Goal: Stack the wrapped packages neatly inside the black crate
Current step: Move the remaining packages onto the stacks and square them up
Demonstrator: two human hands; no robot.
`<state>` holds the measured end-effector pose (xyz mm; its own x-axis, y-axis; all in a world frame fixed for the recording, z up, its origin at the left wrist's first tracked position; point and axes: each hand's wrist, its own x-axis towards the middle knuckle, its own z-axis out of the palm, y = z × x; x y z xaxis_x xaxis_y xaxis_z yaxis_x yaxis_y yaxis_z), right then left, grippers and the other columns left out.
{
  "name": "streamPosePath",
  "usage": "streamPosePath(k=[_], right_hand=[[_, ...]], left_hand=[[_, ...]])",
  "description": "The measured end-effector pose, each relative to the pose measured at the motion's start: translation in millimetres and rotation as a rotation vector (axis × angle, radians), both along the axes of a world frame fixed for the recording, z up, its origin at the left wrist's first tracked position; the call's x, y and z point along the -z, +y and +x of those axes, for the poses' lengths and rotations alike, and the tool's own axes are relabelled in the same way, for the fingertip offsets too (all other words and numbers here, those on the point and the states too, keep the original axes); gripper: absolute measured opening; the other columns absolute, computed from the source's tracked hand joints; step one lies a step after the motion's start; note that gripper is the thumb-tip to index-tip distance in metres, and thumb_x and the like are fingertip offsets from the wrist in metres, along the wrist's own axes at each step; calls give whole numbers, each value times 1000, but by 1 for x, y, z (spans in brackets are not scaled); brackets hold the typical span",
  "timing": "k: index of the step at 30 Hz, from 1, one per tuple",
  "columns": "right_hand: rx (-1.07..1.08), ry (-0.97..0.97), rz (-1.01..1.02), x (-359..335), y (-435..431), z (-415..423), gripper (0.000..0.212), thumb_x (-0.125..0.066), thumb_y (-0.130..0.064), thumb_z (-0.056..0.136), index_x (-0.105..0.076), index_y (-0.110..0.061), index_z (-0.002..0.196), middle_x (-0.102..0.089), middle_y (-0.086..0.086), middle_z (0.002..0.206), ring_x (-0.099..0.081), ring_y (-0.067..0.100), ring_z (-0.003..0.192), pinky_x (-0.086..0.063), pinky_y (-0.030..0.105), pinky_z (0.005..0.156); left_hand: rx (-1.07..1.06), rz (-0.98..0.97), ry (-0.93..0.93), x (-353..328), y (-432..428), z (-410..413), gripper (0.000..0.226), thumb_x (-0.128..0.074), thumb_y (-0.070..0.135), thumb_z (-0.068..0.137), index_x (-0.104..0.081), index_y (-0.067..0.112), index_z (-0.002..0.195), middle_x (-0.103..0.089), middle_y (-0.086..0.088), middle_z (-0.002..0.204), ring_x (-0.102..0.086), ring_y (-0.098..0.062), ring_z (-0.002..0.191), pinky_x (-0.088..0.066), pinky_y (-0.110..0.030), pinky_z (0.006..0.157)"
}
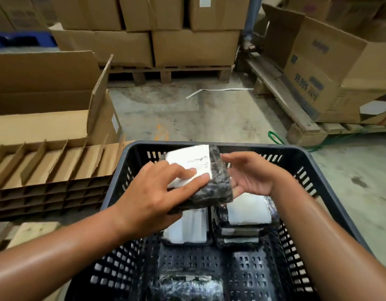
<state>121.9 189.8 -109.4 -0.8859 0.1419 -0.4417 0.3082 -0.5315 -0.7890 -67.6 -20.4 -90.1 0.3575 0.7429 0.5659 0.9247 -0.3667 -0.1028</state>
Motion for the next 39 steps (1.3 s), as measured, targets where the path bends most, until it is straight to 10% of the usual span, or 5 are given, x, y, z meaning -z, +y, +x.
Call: streamPosePath(k=[6,11,21,27,39], right_hand=[[188,104,116,16,-5,-10,58,-72,-38,91,-60,-15,143,-66,27,134,-71,34,88,-66,37,62],[259,203,107,18,-2,-10,61,-67,-23,90,-51,-22,149,-43,37,153,-33,52,125,-39,58,101],[265,243,196,-9,7,9,64,-97,-52,61,-71,-21,110,-72,8,131,-70,28,101,-63,42,71],[-47,260,523,-12,-16,-7,90,-89,2,69,-58,-32,147,-61,-1,149,-65,18,127,-60,35,90],[582,291,309,5,-6,-12,55,-92,-1,57,-68,-25,101,-78,9,94,-76,26,75,-65,37,63]], left_hand=[[-27,-162,-58,13,1,-10,78,-75,51,82,-43,26,149,-58,-14,139,-57,-32,112,-42,-50,88],[-264,-612,-884,16,4,-17,104,-57,96,58,-6,72,146,19,17,168,23,-14,154,0,-53,123],[84,-860,-1445,7,17,-50,104,-92,10,70,-39,42,154,-55,14,149,-54,-8,135,-54,-27,98],[139,-1064,-1400,5,22,-61,91,-91,-3,64,-61,41,138,-64,4,141,-59,-17,131,-57,-36,94],[-376,-609,-1772,19,6,-21,149,-86,80,42,3,47,158,-32,-1,165,-34,-22,148,-32,-63,115]])
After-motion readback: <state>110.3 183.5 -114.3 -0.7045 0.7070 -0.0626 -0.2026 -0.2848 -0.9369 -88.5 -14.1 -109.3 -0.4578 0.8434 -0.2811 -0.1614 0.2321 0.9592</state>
